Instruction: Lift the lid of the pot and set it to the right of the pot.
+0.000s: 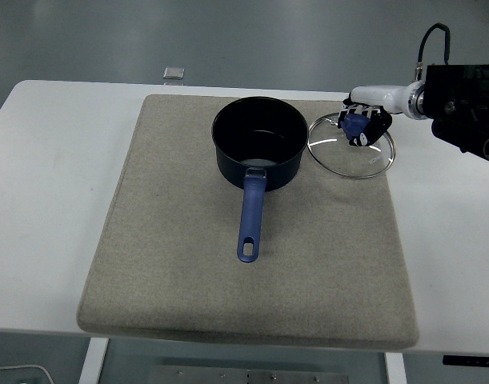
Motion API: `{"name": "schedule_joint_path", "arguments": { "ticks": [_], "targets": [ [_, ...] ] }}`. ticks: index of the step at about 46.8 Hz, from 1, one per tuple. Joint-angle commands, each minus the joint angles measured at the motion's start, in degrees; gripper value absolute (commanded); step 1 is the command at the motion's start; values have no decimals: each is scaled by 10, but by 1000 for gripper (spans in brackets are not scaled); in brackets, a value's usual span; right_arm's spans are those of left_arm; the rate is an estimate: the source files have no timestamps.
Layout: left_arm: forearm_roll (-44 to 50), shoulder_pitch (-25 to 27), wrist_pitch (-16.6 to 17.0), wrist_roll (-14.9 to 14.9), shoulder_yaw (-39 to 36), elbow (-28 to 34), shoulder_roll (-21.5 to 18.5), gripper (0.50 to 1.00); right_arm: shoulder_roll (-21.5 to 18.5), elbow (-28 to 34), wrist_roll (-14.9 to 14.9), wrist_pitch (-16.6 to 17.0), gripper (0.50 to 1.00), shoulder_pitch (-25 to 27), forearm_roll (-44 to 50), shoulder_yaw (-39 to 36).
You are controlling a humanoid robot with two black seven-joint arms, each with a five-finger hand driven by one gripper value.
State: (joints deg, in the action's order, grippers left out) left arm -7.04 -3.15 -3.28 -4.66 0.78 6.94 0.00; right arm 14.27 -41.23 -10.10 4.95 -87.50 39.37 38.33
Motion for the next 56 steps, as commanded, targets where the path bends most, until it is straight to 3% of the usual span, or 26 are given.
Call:
{"name": "schedule_joint_path", "arguments": {
  "ticks": [1, 5, 10, 20, 31, 56],
  "targets": [
    [0, 0, 0, 0, -1, 0, 0, 1000, 0, -1, -1, -2, 584, 4, -1, 0],
    [0, 0, 0, 0, 0, 0, 0, 1000, 0, -2, -2, 1, 780, 5, -3, 0],
    [0, 1, 0, 0, 0, 0, 0, 1000, 0, -3, -1, 4, 858, 5, -4, -1],
    [0, 0, 0, 0, 0, 0, 0, 1000, 8, -3, -3, 24, 862, 0, -13, -26],
    [0, 0, -1, 0, 0, 0, 0, 1000, 38, -1, -2, 97, 874, 31, -30, -198],
    [0, 0, 0, 0, 0, 0, 0, 1000, 37, 34, 4, 113, 895, 158, -271, -424]
  ]
}}
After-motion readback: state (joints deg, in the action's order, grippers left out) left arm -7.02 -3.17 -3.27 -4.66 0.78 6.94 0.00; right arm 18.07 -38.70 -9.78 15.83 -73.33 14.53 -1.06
